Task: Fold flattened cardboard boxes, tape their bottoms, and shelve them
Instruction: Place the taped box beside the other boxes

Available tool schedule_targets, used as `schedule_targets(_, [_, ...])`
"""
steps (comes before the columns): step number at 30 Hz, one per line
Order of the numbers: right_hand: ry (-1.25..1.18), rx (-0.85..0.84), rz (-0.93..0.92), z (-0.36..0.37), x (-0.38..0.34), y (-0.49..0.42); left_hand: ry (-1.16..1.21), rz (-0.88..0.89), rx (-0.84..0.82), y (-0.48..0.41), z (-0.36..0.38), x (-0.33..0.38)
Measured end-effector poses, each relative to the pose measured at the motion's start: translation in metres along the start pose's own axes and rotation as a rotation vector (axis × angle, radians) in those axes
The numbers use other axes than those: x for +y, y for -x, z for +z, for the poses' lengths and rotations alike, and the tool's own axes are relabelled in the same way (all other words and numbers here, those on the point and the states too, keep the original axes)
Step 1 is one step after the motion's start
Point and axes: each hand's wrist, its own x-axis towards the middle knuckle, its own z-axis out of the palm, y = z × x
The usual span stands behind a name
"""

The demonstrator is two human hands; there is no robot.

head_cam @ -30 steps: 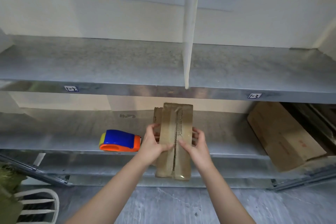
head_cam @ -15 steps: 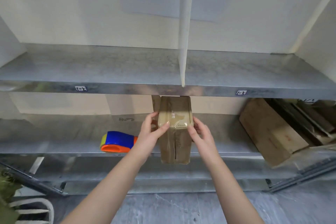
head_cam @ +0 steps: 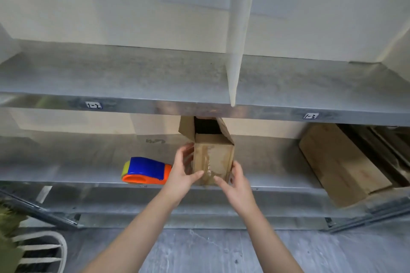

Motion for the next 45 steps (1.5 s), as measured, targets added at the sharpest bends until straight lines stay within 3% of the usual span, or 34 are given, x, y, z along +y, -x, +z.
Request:
schedule_targets(8, [0.075, 0.073, 0.08, 0.014, 0.037, -0.026, -0.045, -0.219, 0.042, -0.021, -0.003, -0.053])
schedule_targets(13, [0.067, 0.065, 0.15, 0.025, 0.059, -0.032, -0.275, -0.259, -0.028, -0.016, -0.009, -0.081])
schedule_targets(16, [0.018, 0.111, 0.156, 0.032, 0.061, -0.036, -0.572, -0.095, -0.061, -0.021, -0.032, -0.082])
schedule_targets(22, [0.067, 0.082, 0.149, 0.03, 0.059, -0.036, -1.439, 0.402, -0.129, -0.029, -0.084, -0.062])
schedule_targets(24, [0.104, 0.098, 0.143, 0.021, 0.057, -0.028, -1.552, 0.483, -0.153, -0.032, -0.088, -0.056])
schedule_targets(33, [-0.003, 0.285, 0.095, -0.055, 0.053, 0.018, -1.398, 0.489, -0.276, -0.039, -0.034, -0.032])
schedule_targets(45, [0.082, 0.161, 0.093, -0.23, 0.094, 0.025, -1.325, 0.502, -0.193, -0.029, 0.123, -0.028])
